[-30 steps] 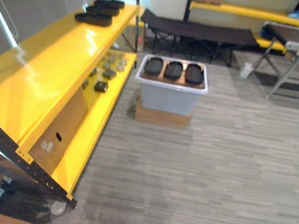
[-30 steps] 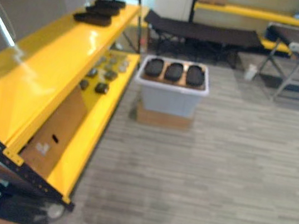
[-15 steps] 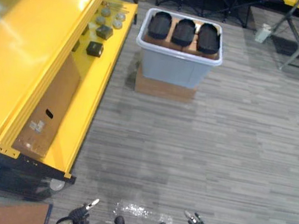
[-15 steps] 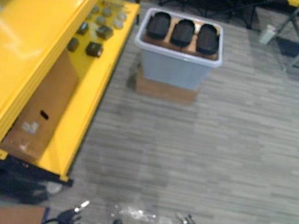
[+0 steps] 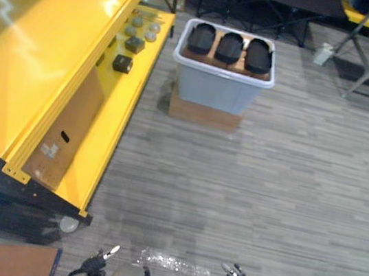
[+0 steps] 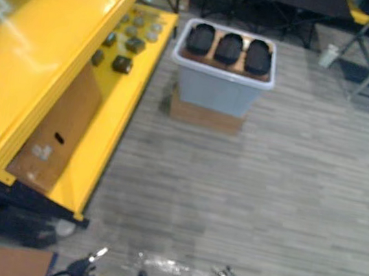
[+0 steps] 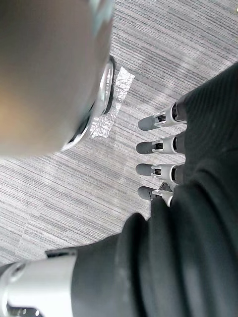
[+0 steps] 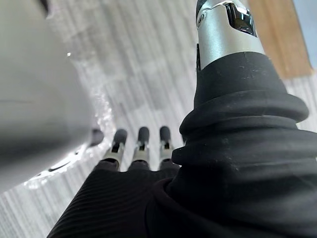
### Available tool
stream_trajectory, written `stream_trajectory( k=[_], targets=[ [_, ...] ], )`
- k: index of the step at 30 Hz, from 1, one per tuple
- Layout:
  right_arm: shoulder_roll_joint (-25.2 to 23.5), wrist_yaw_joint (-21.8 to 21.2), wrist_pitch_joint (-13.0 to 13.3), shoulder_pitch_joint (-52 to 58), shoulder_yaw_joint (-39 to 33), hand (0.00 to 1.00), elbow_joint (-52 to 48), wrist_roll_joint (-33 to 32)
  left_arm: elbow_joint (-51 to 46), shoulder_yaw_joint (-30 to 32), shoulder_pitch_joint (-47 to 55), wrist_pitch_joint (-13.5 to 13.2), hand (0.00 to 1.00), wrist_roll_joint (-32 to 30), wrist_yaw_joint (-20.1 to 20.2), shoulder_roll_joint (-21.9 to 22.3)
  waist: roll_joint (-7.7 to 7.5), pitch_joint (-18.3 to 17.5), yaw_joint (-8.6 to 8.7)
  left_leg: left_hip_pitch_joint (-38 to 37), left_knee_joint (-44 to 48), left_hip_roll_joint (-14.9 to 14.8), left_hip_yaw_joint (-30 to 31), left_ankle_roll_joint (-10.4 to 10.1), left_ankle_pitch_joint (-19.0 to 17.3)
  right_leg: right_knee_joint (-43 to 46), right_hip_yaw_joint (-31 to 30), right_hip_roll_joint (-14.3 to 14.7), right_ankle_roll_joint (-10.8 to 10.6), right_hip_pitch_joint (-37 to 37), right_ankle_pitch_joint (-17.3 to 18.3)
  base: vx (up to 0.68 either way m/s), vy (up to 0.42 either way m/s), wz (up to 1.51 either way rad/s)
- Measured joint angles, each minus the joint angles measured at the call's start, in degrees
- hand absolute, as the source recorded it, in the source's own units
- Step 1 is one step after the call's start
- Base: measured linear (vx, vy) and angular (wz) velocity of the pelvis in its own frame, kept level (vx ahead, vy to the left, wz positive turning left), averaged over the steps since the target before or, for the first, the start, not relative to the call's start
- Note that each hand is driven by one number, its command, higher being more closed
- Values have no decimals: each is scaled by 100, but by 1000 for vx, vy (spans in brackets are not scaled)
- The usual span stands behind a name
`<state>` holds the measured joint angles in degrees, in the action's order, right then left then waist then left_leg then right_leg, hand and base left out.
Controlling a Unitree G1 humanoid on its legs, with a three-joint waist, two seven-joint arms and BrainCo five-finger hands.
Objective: Walk over and take plastic housings, then place them on the shelf
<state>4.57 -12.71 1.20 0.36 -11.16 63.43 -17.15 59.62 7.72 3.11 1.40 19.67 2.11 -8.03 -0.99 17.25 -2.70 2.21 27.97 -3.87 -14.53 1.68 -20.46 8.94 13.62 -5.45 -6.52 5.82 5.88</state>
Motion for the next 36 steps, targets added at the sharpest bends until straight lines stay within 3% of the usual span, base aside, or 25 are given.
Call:
stream_trajectory(
  k=[4, 7, 8, 9, 11, 13, 14, 17, 18, 21, 22, 24, 25, 26, 27, 28, 29, 30, 31, 32, 33, 35, 36],
  targets=[
    [48, 6, -28, 114, -22, 0, -3, -8, -2, 5, 184, -5, 0, 0, -13, 35, 11, -172, 5, 201, 97, -60, 26, -2, -70, 228, -20, 32, 61, -257, 119, -123, -18, -3],
    [80, 18, -68, 149, -178, 0, -60, -39, -3, -1, 201, 0, 0, -142, -74, 41, 24, -190, 45, 422, 545, -37, 134, 211, -317, 1399, 22, -181, -103, -753, 548, -58, 28, 10],
    [126, 27, -62, 152, -253, 0, -178, -84, 3, -3, 223, 3, 0, -269, -79, 45, 42, -174, 37, 405, 730, -82, 130, 246, -473, 2296, -31, -294, -44, -1129, 595, -37, 43, 5],
    [147, 27, -58, 154, -294, 0, -214, -147, 1, -2, 268, 5, 0, -282, -82, 45, 52, -165, 40, 358, 780, -123, 125, 224, -499, 2633, -29, -349, -19, -1270, 648, 0, 0, 0],
    [138, 5, -179, 177, -456, 0, -194, -241, -8, 9, 349, 63, 0, -278, -144, 33, 50, -164, 48, 129, 797, -299, 137, 138, -565, 2445, 31, -306, 37, -1396, 726, 86, -55, 3],
    [80, -93, -248, 200, -620, 0, -124, -198, -20, 15, 300, 144, 0, -280, -186, 17, 43, -171, 46, 86, 795, -437, 166, -15, -647, 1472, -32, -137, -107, -1425, 541, 134, -135, -2],
    [25, -137, -350, 294, -787, 0, -119, -55, -17, 42, 240, 202, 0, -280, -199, 22, 29, -180, 48, 91, 794, -462, 202, -103, -696, 996, -126, -103, -98, -1513, 269, 144, -132, -1],
    [-80, -176, -617, 669, -1241, 0, -5, 269, -30, 251, 126, 245, 0, -266, -209, 84, 71, -217, 55, -29, 789, -555, 293, -353, -858, 794, -146, -32, 54, -1549, -570, 284, -191, 7],
    [-108, -163, -647, 680, -1295, 0, 15, 329, -29, 304, 113, 246, 0, -258, -216, 123, 115, -235, 56, -56, 761, -596, 304, -386, -878, 932, -135, -1, 112, -1576, -567, 317, -187, 2],
    [-114, -23, -663, 885, -1396, 0, 22, 457, -53, 437, 153, 230, 0, -148, -369, 337, 248, -425, 191, -489, 285, -609, 355, -504, -918, 1891, -85, -64, 269, -1711, 289, 352, -161, 20],
    [-81, 64, -646, 965, -1384, 0, 12, 457, -43, 593, 154, 233, 0, 3, -432, 436, 305, -528, 262, -384, 752, -623, 504, -528, -831, 2156, 29, -119, 285, -1657, 654, 516, -190, 41],
    [35, 223, -538, 950, -1351, 0, 59, 483, -84, 834, 150, 214, 0, 106, -440, 665, 473, -539, 261, 178, 2179, -826, 651, -560, -300, 2412, 102, -129, 361, -1480, 941, 695, -111, 28],
    [337, 422, 90, 575, -896, 0, 75, 1007, -60, 983, 227, 237, 0, 273, -427, 667, 534, -425, 124, 1378, 3130, -629, 797, -476, 101, 1528, 166, -184, 343, -159, 1033, 840, 22, 2],
    [326, 433, 258, 354, -901, 0, 54, 1001, -56, 981, 269, 242, 0, 233, -427, 642, 507, -404, 45, 1610, 2163, -478, 573, -430, 207, 1670, 77, -249, 307, -180, 1053, 965, 122, -13],
    [320, 437, 356, 267, -895, 0, -164, 1000, -59, 949, 356, 249, 0, 221, -424, 693, 584, -355, -45, 1546, 1292, -524, 249, -65, 713, 1921, 24, -197, 172, -182, 1143, 349, 112, -16],
    [198, 459, 390, 261, -849, 0, -282, 997, -52, 975, 365, 256, 0, 217, -427, 672, 494, -324, -50, 1497, 1343, -503, 203, -42, 682, 2061, 15, -319, 62, -169, 1239, 338, 94, 18],
    [43, 459, 443, 187, -588, 0, -490, 997, -113, 1039, 424, 245, 0, 234, -432, 640, 275, -241, -87, 1492, 1426, -404, 163, -57, 673, 2078, 13, -397, 43, -144, 1334, 200, 20, 28],
    [7, 456, 397, 50, -287, 0, -612, 998, -282, 1117, 497, 239, 0, 213, -422, 602, 158, -137, -205, 1518, 1615, -471, 113, -183, 652, 1831, 68, -320, 69, -80, 1352, 165, -4, 9],
    [61, 453, 408, -110, -115, 0, -801, 923, -332, 1246, 534, 230, 0, 168, -403, 528, 44, 33, -360, 1893, 2349, -568, 210, -508, 581, 1386, 52, -332, 82, 239, 1464, 190, 24, -8],
    [278, 523, 403, -234, -109, 0, -810, 719, -230, 1320, 556, 254, 0, -20, -296, 578, 50, 16, -378, 1812, 1340, -393, 571, -615, 380, 1272, 71, -298, 94, 376, 1508, 156, 44, -14],
    [388, 529, 403, -286, -126, 0, -798, 642, -244, 1311, 652, 249, 0, -136, -241, 568, 15, -36, -427, 1758, 1146, -346, 496, -357, 560, 1300, 18, -324, 106, 369, 1605, 209, 107, -8],
    [533, 505, 403, -320, -107, 0, -735, 486, -245, 1101, 870, 247, 0, -454, -118, 351, -311, -263, -458, 1681, 1201, -14, 388, -164, 191, 1634, -157, -626, 115, 333, 1828, 350, 125, -8],
    [551, 483, 417, -369, -83, 0, -628, 468, -248, 1053, 837, 220, 0, -504, -100, 275, -447, -318, -459, 1539, 1205, 46, 262, -139, 55, 2487, -311, -839, -130, -20, 1691, 407, 125, -9]
  ],
)
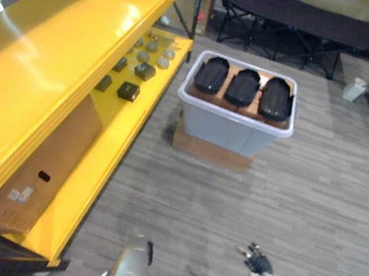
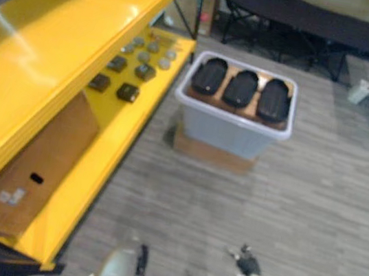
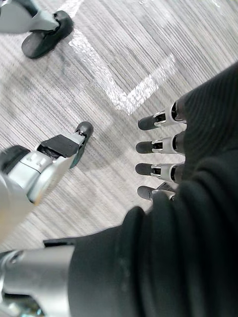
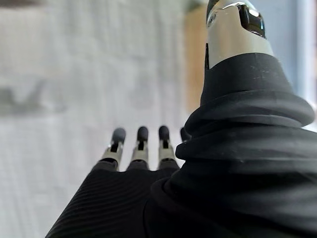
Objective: Walk over and take plastic housings, then place them on the shelf
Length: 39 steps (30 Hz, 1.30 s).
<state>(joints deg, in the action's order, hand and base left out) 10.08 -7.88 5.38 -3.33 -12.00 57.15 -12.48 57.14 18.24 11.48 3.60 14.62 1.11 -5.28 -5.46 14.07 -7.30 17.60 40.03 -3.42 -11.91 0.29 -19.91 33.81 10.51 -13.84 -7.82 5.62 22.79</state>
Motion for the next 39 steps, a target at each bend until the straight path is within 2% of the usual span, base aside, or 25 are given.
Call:
stream_trajectory(
  k=[1, 2, 3, 4, 5, 6, 7, 9, 11, 12, 13, 14, 17, 19, 20, 21, 22, 23, 24, 25, 26, 29, 33, 36, 39],
  targets=[
    [-7, -27, 6, -16, 1, 0, 75, -3, -1, -72, -17, -33, 0, 1, -1, -32, 14, 9, 7, -96, -8, 8, -46, 39, -56, 505, 2, -123, -184, -191, -160, 423, 133, -31],
    [-32, -96, -19, -42, -6, 0, 293, -4, -27, -241, -40, -162, 0, 10, -4, -45, 45, 29, 11, -383, -57, -2, -122, 160, -170, 1502, 55, -345, -100, -595, -521, 414, 84, -25],
    [-81, -114, -66, -9, -13, 0, 506, -4, -92, -358, -85, -244, 0, 20, -7, -94, 86, 54, 38, -671, -128, -11, -114, 188, -247, 1970, 130, -421, -23, -732, -452, 490, 26, -15],
    [-167, -136, -116, 110, -14, 0, 698, 99, -226, -440, -180, -337, 0, 132, -18, -140, 163, 80, 73, -1021, -367, -29, -104, 187, -248, 2024, 318, -395, 209, -879, -266, 404, -38, 4],
    [-194, -137, -139, 209, -14, 0, 759, 188, -273, -487, -256, -413, 0, 172, -20, -139, 206, 51, 127, -1157, -482, -82, -86, 182, -246, 1853, 424, -315, 293, -982, -188, 382, -97, 13],
    [-239, -134, -183, 335, -13, 0, 847, 270, -355, -594, -424, -502, 0, 309, -18, -104, 413, 8, 171, -1343, -721, -239, 17, 117, -210, 1229, 653, -40, 354, -1248, -110, 356, -122, 19],
    [-265, -135, -222, 431, -103, 0, 852, 236, -425, -682, -586, -539, 0, 316, -18, -57, 545, -33, 276, -1486, -994, -394, 76, 0, -145, 388, 653, 234, 301, -1543, -164, 406, -159, 22],
    [-233, -69, -302, 477, -167, 0, 851, 322, -425, -842, -774, -622, 0, 344, -18, -56, 564, -54, 409, -1622, -1236, -462, 178, -109, -105, -816, 571, 311, 221, -1798, -775, 300, -168, 31],
    [-424, -46, -417, 779, -480, 0, 751, 458, -430, -896, -974, -617, 0, 410, -68, 35, 464, -105, 471, -1858, -1174, -569, 413, -517, -346, -1873, 340, 241, 178, -1829, -2424, 398, -332, 47],
    [-472, -40, -426, 836, -490, 0, 710, 496, -410, -898, -992, -602, 0, 506, -99, 42, 445, -115, 483, -1894, -1124, -601, 506, -616, -429, -1808, 370, 291, 259, -1772, -2699, 325, -292, 22],
    [-388, -25, -420, 863, -521, 0, 680, 555, -385, -906, -1018, -562, 0, 558, -151, 224, 645, -135, 467, -1965, -1158, -777, 640, -655, -480, -1573, 491, 426, 301, -1749, -2519, 676, -536, 53],
    [-405, 77, -417, 876, -674, 0, 680, 618, -353, -938, -1030, -198, 0, 565, -432, 581, 674, -269, 491, -2159, -1103, -845, 996, -643, -135, -249, 672, 293, 396, -1882, -1118, 709, -503, 46],
    [-315, 206, -405, 887, -630, 0, 834, 599, -160, -818, -995, -81, 0, 563, -531, 591, 796, -375, 506, -2017, -650, -934, 1001, -919, 144, -415, 733, 335, 464, -1611, -1089, 450, -169, 19],
    [-249, 253, -415, 876, -628, 0, 892, 583, -67, -758, -980, -100, 0, 557, -527, 583, 862, -403, 502, -1913, -362, -870, 1004, -1097, 491, -545, 787, 354, 372, -1404, -1060, 218, -8, 20],
    [-208, 288, -410, 916, -488, 0, 887, 523, 2, -592, -900, -137, 0, 545, -528, 577, 933, -369, 521, -1648, 318, -996, 1021, -975, 780, -906, 778, 563, 343, -1047, -1039, 170, -56, 18],
    [-173, 282, -378, 919, -361, 0, 868, 536, 99, -455, -798, -167, 0, 578, -523, 533, 933, -279, 516, -1386, 1046, -1156, 1027, -799, 1277, -1337, 673, 743, 408, -699, -1099, 171, 13, -9],
    [-206, 289, -265, 947, -370, 0, 863, 468, 147, -208, -701, -196, 0, 759, -473, 394, 842, -282, 426, -1028, 1628, -1129, 1052, -830, 1258, -1747, 631, 690, 409, -349, -1208, 166, 85, -13],
    [-253, 295, -221, 919, -371, 0, 854, 408, 161, -191, -685, -192, 0, 741, -468, 326, 799, -266, 428, -888, 1481, -1044, 984, -809, 597, -1904, 625, 651, 403, -203, -1250, 240, 152, -14],
    [-219, 300, -132, 798, -372, 0, 852, 384, 209, -184, -652, -169, 0, 735, -452, 251, 678, -230, 440, -637, 525, -735, 844, -640, 214, -1970, 625, 445, 335, -163, -1292, 265, 192, -7],
    [-153, 299, -41, 673, -378, 0, 828, 390, 200, -284, -637, -185, 0, 724, -423, 249, 738, -195, 440, -543, -1077, -505, 800, -660, 566, -1867, 553, 378, 206, -267, -1239, 238, 214, -41],
    [-138, 312, 11, 523, -369, 0, 759, 427, 259, -347, -619, -176, 0, 687, -369, 232, 737, -51, 323, -654, -1322, -444, 654, -547, 905, -1682, 342, 343, -10, -311, -1129, 163, 210, -49],
    [-372, 259, 60, 412, -258, 0, 483, 434, 226, -395, -688, -209, 0, 458, -291, -8, 405, 14, 288, -706, -1561, -155, 541, -502, 891, -1794, 327, 79, -65, -344, -1117, 186, 91, -8],
    [-364, 41, 51, 401, -241, 0, 501, 832, 80, -707, -1092, -275, 0, 516, -265, -206, 327, 56, 348, -563, -1590, -34, 772, -485, 884, -2106, 586, 102, -154, -142, -1182, 188, 13, 35],
    [-355, 26, 48, 387, -124, 0, 507, 850, -216, -1062, -1173, -476, 0, 520, -209, -229, 304, 68, 380, -684, -1776, -69, 858, -489, 897, -2171, 685, 147, -162, -28, -1200, 124, -57, 17],
    [-382, 26, 48, 289, -67, 0, 534, 845, -259, -1369, -1187, -504, 0, 513, -199, -192, 297, 74, 440, -851, -2165, -122, 842, -488, 1105, -2361, 683, 265, -116, 27, -1484, 73, -41, -3]
  ],
)
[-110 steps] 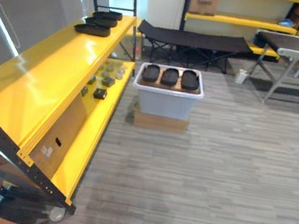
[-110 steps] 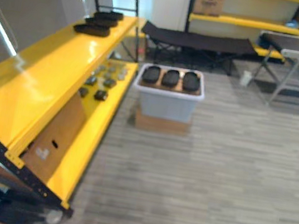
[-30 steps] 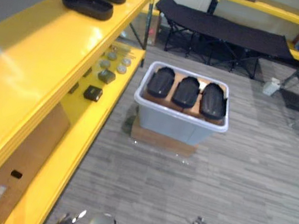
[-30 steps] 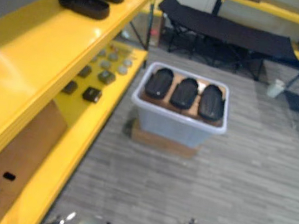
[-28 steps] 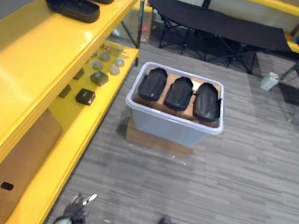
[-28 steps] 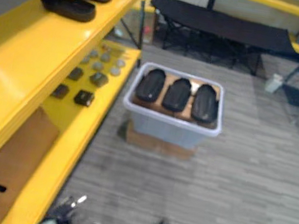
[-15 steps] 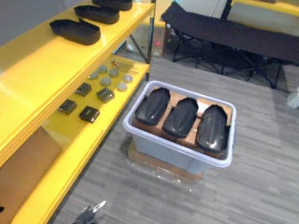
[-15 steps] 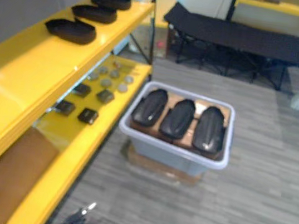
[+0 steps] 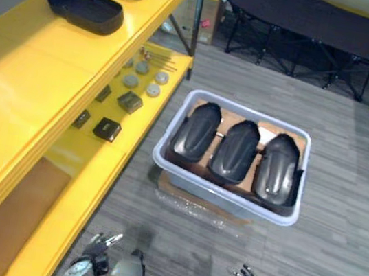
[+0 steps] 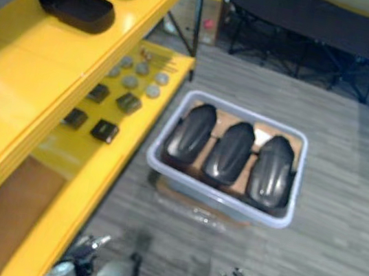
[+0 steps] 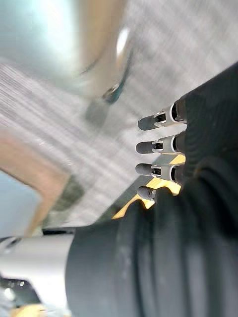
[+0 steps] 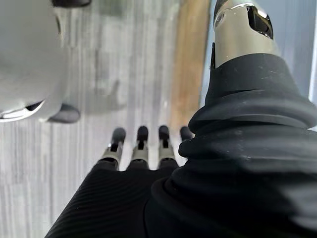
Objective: Walk over and take plastic housings, then place them on the shelf
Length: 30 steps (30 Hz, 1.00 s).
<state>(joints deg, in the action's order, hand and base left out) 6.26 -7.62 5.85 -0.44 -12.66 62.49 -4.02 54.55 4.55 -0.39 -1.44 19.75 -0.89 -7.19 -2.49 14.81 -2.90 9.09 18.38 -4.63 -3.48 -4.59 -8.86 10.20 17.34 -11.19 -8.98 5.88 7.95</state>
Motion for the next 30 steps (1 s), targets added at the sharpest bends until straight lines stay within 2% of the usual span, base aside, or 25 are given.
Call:
stream_trajectory(
  k=[3, 9, 13, 15, 16, 17, 18, 19, 20, 21, 24, 26, 27, 28, 29, 30],
  targets=[
    [-55, 2, 0, -1, 120, 0, 9, -12, 6, -177, 7, 61, 0, 0, -26, 115, -28, 18, 9, -127, -381, -45, -17, -14, 199, -202, -2, 37, 20, 19, -250, 28, -3, 0],
    [-302, -8, 39, 25, 351, 0, 97, 54, 77, -294, 87, 96, 0, -7, -96, 79, -62, 49, -1, -395, -602, -31, -68, -14, 277, -323, -17, 29, 21, 200, -378, -14, 27, -4],
    [-299, -105, 590, 33, 864, 0, 8, 296, 119, -249, 113, 181, 0, -55, -148, 72, -80, 58, -4, -455, -628, 29, -127, 18, 296, -302, -7, -8, 24, 204, -383, -96, 29, -8],
    [-294, -99, 738, 26, 1093, 0, -126, 253, 137, -254, 76, 193, 0, -315, -143, 41, -100, 79, 4, -515, -724, 82, -168, 130, 264, 49, -14, -108, 1, 75, -364, -151, 77, -5],
    [-280, -85, 809, 17, 1203, 0, -214, 246, 201, -279, 41, 181, 0, -507, -145, 40, -75, 83, 33, -532, -760, 60, -153, 158, 215, 724, -37, -184, -12, -232, -353, -147, 56, 9],
    [-298, -71, 857, 29, 1295, 0, -344, 240, 226, -334, 37, 162, 0, -527, -146, -27, -113, 113, 57, -636, -794, 51, -150, 168, 222, 1454, -73, -320, 36, -516, -416, -160, 72, 14],
    [-317, -69, 899, 55, 1320, 0, -371, 232, 225, -350, 38, 158, 0, -521, -156, -71, -150, 123, 54, -733, -796, 46, -146, 178, 229, 1739, -106, -372, 79, -586, -470, -62, 66, 17],
    [-342, -80, 912, 144, 1376, 0, -372, 203, 205, -356, 42, 159, 0, -518, -206, -113, -138, 157, 44, -857, -795, -5, -111, 211, 251, 2059, -204, -402, 217, -709, -485, -35, 53, 17],
    [-341, -108, 947, 134, 1464, 0, -395, 203, 222, -358, 70, 174, 0, -511, -277, -184, -182, 120, 48, -899, -797, -63, -29, 212, 248, 1887, -179, -341, 311, -652, -231, -46, 43, 17],
    [-340, -113, 971, 147, 1493, 0, -425, 211, 229, -359, 76, 176, 0, -500, -287, -223, -201, 109, 48, -899, -798, -81, 0, 211, 248, 1743, -171, -315, 293, -652, -156, -77, 19, 26],
    [-336, -107, 1065, 173, 1499, 0, -413, 450, 239, -357, 53, 190, 0, -416, -287, -253, -189, 110, 67, -849, -794, -133, 274, 203, 244, 879, -187, -257, 295, -686, -121, -3, -87, 36],
    [-335, -105, 1094, 172, 1516, 0, -402, 523, 238, -359, 48, 185, 0, -410, -275, -273, -193, 90, 75, -767, -768, -188, 479, 92, 242, 460, -205, -152, 230, -633, -228, 17, -201, 51],
    [-353, -105, 1150, 186, 1579, 0, -341, 534, 237, -356, 75, 165, 0, -390, -265, -315, -315, 9, 67, -701, -769, -158, 563, -57, 271, 194, -196, -132, 210, -551, -473, 66, -296, 56],
    [-396, -110, 1157, 192, 1713, 0, -248, 536, 248, -333, 115, 145, 0, -316, -284, -421, -558, -139, 40, -687, -760, -39, 602, -211, 267, -59, -159, -154, 71, -462, -564, 83, -311, 48],
    [-341, -114, 1153, 132, 1732, 0, -172, 540, 304, -293, 109, 156, 0, -201, -320, -348, -474, -154, 39, -722, -701, -148, 646, -293, 257, -102, -60, -69, 115, -367, -596, 116, -274, 18],
    [-277, -112, 1169, 94, 1813, 0, -151, 644, 281, -282, 196, 133, 0, 35, -331, -182, -235, -275, -9, -706, -667, -398, 553, -404, 248, -229, -8, 156, 202, -342, -542, 126, -210, -6]
  ],
)
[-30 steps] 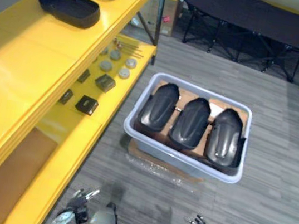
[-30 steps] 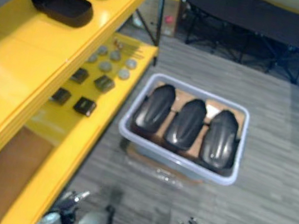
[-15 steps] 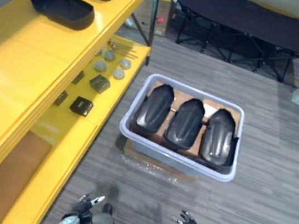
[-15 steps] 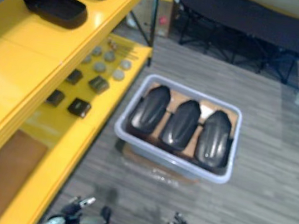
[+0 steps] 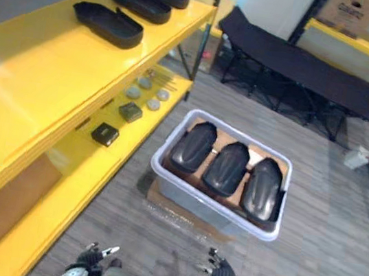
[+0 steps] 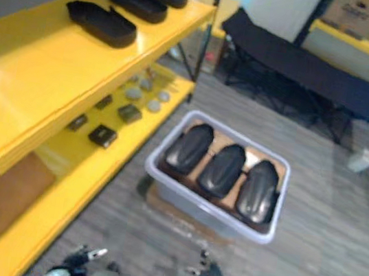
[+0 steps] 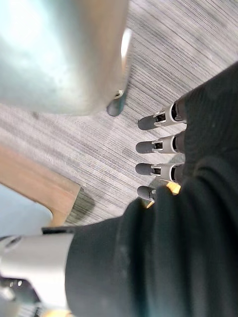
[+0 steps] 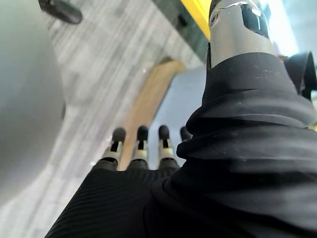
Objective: Walk over and take plastic housings, then place them on the shelf
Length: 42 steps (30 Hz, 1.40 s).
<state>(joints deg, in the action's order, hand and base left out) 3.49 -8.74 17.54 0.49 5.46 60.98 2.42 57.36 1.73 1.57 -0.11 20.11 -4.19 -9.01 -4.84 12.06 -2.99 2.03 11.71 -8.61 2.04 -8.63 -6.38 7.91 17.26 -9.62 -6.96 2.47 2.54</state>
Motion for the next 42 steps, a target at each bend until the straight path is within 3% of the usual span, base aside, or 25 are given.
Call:
stream_trajectory(
  k=[1, 4, 5, 8, 10, 13, 15, 17, 18, 20, 22, 25, 30, 32, 37, 42],
  targets=[
    [153, -5, 6, -105, 145, 0, 2, 65, 12, 77, 78, -23, 0, 88, -24, 179, 190, -28, 6, -28, -13, -148, 4, -48, -19, -37, 19, 148, 39, 75, 12, 121, -182, -11],
    [306, -14, 9, -180, 542, 0, -178, 68, 101, 155, 85, -22, 0, 169, -34, 438, 421, -116, 36, -98, -79, -344, -35, -148, -19, -43, 77, 339, 112, 175, 52, 146, -136, -1],
    [318, -15, 8, -177, 584, 0, -228, 70, 112, 157, 79, -25, 0, 149, -32, 441, 424, -117, 37, -96, -72, -353, -49, -150, -20, -46, 94, 345, 112, 179, 52, 88, -72, 13],
    [381, -7, 136, -149, 1096, 0, -1745, 12, 182, 104, -105, -26, 0, -46, -26, 301, 327, -5, 55, 150, 96, -377, -144, -150, -20, -126, 264, 358, 113, 164, 51, 43, -16, 24],
    [363, 124, 389, -215, 1244, 0, -2985, -146, 169, -95, -313, -27, 0, -51, 6, 94, 102, 267, 17, 318, 92, -336, -116, -122, -5, -135, 338, 313, 111, 93, 54, -54, 28, 24],
    [173, 898, 770, -496, 1178, 0, -4327, -574, 159, -307, -567, -60, 0, -283, 88, -114, -130, 489, -36, 618, 101, -223, -308, -1, 47, -83, 386, 113, 38, -178, -8, -32, 81, 14],
    [176, 1596, 915, -835, 843, 0, -4768, -744, 68, -324, -613, -133, 0, -553, 137, -156, -149, 640, -117, 667, 233, -105, -426, 26, 45, -36, 302, -18, -14, -230, -42, 24, 125, 4],
    [272, 2851, 972, -1370, -232, 0, -4968, -1010, -75, -487, -608, -323, 0, -705, 213, -179, -66, 805, -121, 850, 492, 15, -603, 107, -6, -53, 272, -162, -67, -291, -190, 32, 131, 10],
    [299, 2980, 967, -1424, -370, 0, -4967, -1028, -94, -489, -607, -336, 0, -705, 216, -180, -45, 826, -130, 857, 510, 17, -618, 116, -14, -59, 264, -162, -75, -291, -219, 6, 158, 6],
    [529, 3909, 892, -1611, -1256, 0, -4937, -1198, -234, -454, -544, -387, 0, -640, 218, -205, -30, 892, -151, 947, 600, -1, -812, 179, -57, -139, 139, -150, -70, -343, -410, -16, 123, -6],
    [647, 4384, 783, -1653, -1861, 0, -4847, -1435, -302, -398, -542, -512, 0, -632, 209, -208, -44, 1019, -152, 1018, 728, -32, -823, 218, -130, -182, 119, -123, -23, -347, -506, -15, 60, -8],
    [693, 4979, 550, -1553, -2668, 0, -4372, -1779, -476, -153, -535, -589, 0, -467, 159, -225, -86, 1229, -116, 1253, 1022, -102, -749, 278, -306, -203, 121, -75, -46, -383, -571, -56, 58, 2],
    [869, 5461, 266, -1544, -3422, 0, -3528, -2610, -623, 437, -326, -655, 0, -508, 41, -289, -89, 1388, -193, 1706, 1578, -296, -763, 325, -592, -184, -27, 48, -48, -659, -584, -67, 52, -15],
    [1242, 5574, 175, -1639, -3563, 0, -3221, -2888, -608, 557, -66, -619, 0, -541, 29, -356, -75, 1418, -269, 1847, 1721, -363, -908, 338, -661, -182, -126, 59, -48, -869, -585, -56, 38, -38],
    [1974, 5492, -186, -2151, -3585, 0, -2575, -2922, -485, 707, -67, -533, 0, -350, 76, -368, 14, 1506, -234, 2035, 1895, -392, -1149, 371, -703, -207, -363, 32, -59, -1189, -593, -40, 12, -35],
    [2186, 5291, -506, -2458, -3583, 0, -1966, -2916, -453, 696, -414, -738, 0, 219, 273, -333, 111, 1581, -104, 2516, 2025, -373, -1044, 403, -650, 33, -327, 8, -113, -1668, -546, -40, -8, 2]
  ],
)
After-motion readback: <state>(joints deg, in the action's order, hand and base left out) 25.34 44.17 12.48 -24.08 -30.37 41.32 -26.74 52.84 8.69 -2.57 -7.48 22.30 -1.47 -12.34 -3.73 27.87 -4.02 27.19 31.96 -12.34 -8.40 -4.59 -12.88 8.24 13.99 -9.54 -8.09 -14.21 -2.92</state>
